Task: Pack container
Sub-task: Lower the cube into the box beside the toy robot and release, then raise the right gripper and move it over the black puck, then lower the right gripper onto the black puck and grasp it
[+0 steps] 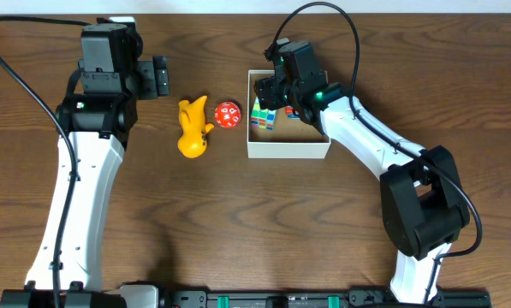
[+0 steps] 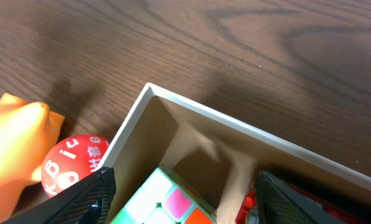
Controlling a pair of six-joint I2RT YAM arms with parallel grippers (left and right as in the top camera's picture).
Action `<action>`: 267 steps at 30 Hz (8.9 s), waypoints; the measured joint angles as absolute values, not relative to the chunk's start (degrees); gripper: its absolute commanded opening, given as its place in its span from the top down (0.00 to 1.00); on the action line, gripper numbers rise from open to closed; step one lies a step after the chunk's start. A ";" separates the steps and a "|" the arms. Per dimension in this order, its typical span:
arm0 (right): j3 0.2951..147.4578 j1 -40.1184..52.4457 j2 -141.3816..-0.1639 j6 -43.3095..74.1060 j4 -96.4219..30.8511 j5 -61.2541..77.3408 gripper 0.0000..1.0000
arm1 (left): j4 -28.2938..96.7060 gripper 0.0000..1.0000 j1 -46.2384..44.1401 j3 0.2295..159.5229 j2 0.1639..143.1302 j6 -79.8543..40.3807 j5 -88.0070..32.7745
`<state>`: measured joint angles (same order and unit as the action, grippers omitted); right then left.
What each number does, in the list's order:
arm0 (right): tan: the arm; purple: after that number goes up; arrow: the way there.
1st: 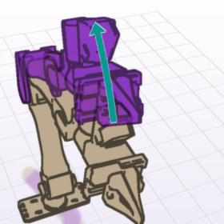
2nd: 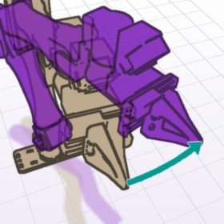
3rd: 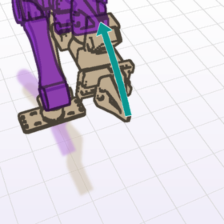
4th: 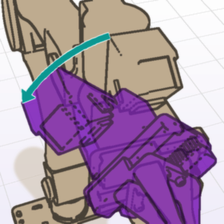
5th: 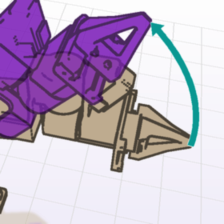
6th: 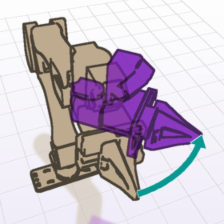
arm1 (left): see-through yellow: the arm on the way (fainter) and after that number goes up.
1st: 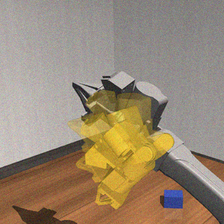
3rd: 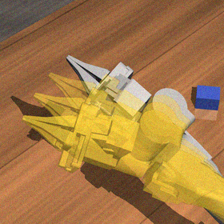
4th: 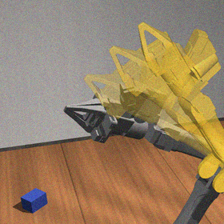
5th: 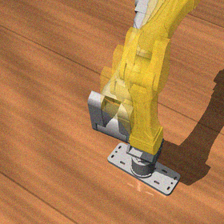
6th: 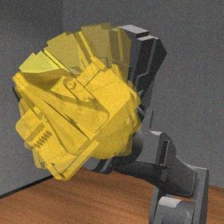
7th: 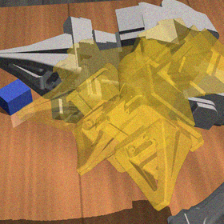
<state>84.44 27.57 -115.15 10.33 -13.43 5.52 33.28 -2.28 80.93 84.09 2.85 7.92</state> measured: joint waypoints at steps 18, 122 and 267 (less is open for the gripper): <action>84.60 27.57 -113.73 9.91 -26.76 9.06 0.99 | 33.28 0.02 -2.28 80.93 84.09 2.85 7.92; 103.98 -5.13 -118.34 3.60 -46.19 2.50 0.01 | 33.28 0.02 -2.28 80.93 84.09 2.85 7.92; 93.06 2.98 -126.17 10.57 -43.27 4.51 0.20 | 31.44 0.02 -2.28 80.93 84.09 2.81 7.92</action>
<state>93.06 2.98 -126.17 10.57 -43.27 4.51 31.44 -2.28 80.93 84.09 2.81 7.92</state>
